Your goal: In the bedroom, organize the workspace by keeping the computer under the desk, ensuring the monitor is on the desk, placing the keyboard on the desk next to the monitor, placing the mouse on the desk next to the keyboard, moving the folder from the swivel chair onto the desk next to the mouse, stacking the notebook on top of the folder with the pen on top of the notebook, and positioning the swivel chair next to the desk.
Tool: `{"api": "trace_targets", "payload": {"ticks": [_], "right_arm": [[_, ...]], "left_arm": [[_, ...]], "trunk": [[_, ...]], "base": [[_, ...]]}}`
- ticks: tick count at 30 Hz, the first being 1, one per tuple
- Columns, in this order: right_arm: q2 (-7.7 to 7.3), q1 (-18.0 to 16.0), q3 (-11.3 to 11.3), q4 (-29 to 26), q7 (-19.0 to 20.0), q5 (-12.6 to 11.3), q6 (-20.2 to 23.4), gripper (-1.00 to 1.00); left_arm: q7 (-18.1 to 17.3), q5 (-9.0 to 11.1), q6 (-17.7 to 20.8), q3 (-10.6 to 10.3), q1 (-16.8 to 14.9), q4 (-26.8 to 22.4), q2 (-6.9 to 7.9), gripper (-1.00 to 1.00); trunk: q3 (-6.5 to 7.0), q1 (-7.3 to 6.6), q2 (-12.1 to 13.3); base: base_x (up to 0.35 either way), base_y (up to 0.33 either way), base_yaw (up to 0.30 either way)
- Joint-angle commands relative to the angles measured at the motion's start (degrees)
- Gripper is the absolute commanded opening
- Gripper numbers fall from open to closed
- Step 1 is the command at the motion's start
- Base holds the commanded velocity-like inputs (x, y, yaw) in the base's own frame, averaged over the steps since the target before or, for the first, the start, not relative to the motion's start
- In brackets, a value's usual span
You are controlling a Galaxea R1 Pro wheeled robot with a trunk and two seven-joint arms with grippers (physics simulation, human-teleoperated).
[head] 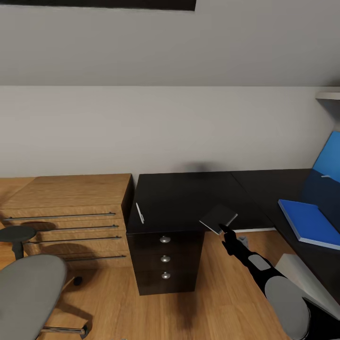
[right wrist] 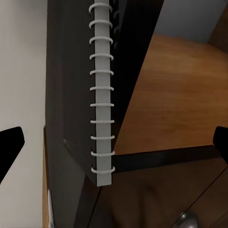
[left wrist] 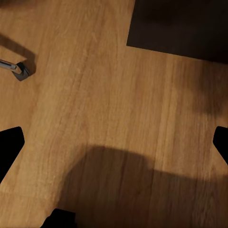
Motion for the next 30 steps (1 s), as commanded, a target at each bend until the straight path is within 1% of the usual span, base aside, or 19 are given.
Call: {"api": "trace_targets", "payload": {"ticks": [1,30], "right_arm": [[0.01,0.0,-0.2,0.0,0.1,-0.3,0.5,1.00],[-0.06,0.0,-0.2,-0.1,0.1,-0.3,0.5,1.00]], "left_arm": [[0.4,0.6,-0.4,-0.3,0.0,-0.1,0.08,1.00],[0.3,0.6,-0.4,-0.3,0.0,-0.1,0.08,1.00]], "trunk": [[-0.04,0.00,0.0],[-0.04,0.00,0.0]], "base": [[0.000,0.007,0.000],[0.000,0.014,0.000]]}}
